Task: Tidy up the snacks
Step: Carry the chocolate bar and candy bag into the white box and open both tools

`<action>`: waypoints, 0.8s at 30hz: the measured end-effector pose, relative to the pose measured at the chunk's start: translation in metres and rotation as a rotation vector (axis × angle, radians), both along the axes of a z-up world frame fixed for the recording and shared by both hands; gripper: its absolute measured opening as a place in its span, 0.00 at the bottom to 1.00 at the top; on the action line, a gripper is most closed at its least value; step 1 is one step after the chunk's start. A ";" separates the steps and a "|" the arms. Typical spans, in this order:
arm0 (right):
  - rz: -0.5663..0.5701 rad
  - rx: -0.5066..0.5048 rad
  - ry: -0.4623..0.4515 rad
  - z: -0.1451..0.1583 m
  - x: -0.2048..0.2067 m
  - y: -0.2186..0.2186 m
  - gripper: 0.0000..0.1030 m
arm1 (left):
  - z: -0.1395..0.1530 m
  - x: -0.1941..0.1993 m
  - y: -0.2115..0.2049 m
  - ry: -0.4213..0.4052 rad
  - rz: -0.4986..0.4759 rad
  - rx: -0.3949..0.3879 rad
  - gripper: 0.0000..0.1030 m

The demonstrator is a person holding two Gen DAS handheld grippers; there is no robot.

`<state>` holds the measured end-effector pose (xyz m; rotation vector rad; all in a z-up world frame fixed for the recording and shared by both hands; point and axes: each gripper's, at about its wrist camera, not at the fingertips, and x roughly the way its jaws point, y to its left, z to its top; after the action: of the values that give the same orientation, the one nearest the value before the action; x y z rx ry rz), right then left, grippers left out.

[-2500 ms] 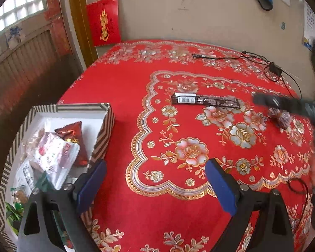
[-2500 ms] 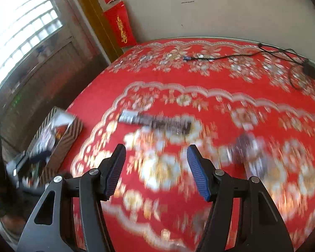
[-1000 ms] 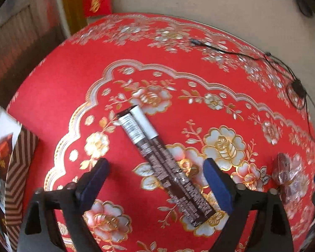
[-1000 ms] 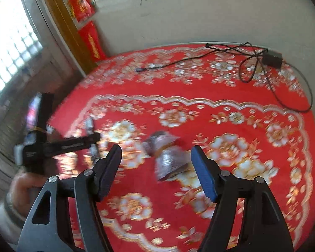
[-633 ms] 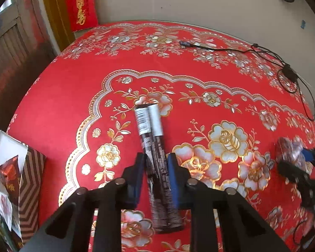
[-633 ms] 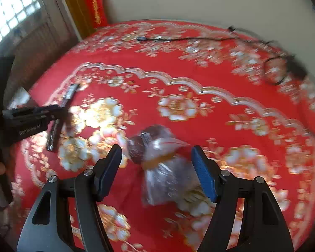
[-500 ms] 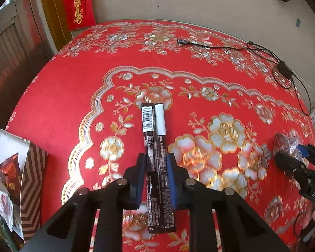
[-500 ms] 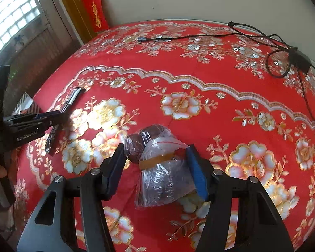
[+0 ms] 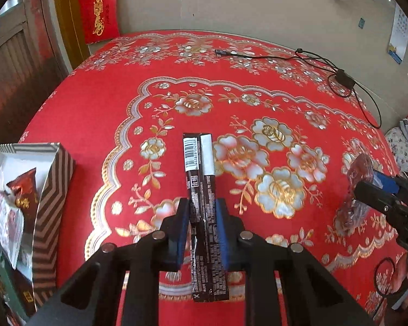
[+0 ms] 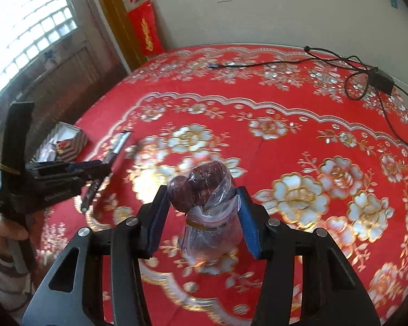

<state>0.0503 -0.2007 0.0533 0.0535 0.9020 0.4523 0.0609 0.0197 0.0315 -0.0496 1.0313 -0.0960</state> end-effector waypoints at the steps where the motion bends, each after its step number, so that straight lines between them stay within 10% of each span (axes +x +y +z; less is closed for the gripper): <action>1: 0.005 0.003 0.000 0.000 -0.001 0.003 0.48 | 0.001 -0.003 0.002 -0.002 0.000 -0.005 0.21; 24: 0.200 0.060 -0.074 0.042 -0.050 0.121 0.47 | 0.046 -0.071 0.082 -0.140 0.091 0.004 0.21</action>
<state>0.0007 -0.0794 0.0951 0.0008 0.8239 0.6634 -0.0098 0.1013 0.0778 -0.0855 0.8881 -0.0141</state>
